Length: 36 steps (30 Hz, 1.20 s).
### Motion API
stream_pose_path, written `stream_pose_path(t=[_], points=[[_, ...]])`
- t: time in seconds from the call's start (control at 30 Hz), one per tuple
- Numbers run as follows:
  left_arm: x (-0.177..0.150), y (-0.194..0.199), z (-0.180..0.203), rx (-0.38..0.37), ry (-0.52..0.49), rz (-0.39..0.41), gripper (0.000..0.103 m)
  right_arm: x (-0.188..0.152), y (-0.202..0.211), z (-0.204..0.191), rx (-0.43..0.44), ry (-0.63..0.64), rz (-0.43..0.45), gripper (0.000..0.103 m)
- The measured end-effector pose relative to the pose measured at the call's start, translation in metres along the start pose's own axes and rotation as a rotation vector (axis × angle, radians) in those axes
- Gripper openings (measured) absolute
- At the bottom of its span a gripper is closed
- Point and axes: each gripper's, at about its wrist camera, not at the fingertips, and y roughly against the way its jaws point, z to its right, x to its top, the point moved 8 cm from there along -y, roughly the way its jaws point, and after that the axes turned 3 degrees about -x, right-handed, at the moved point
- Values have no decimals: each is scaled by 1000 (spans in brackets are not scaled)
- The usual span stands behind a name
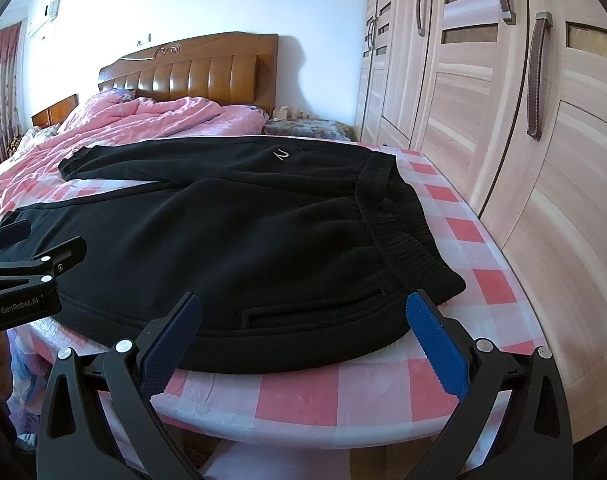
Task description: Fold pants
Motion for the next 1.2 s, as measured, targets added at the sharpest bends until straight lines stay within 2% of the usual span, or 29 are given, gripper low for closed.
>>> stream_pose_path(t=[0.93,1.1,1.2], points=[[-5,0,-1,-1,1,-6,102,-3,0,-5,9,-9,-15,99],[-7,-2,-1,-34,-2,-16,102,-3,-4,-2,14,-3,-25,99],[-6,-4,1,-48,-41,-29,102,5,-8,2,38,2,-18,99]])
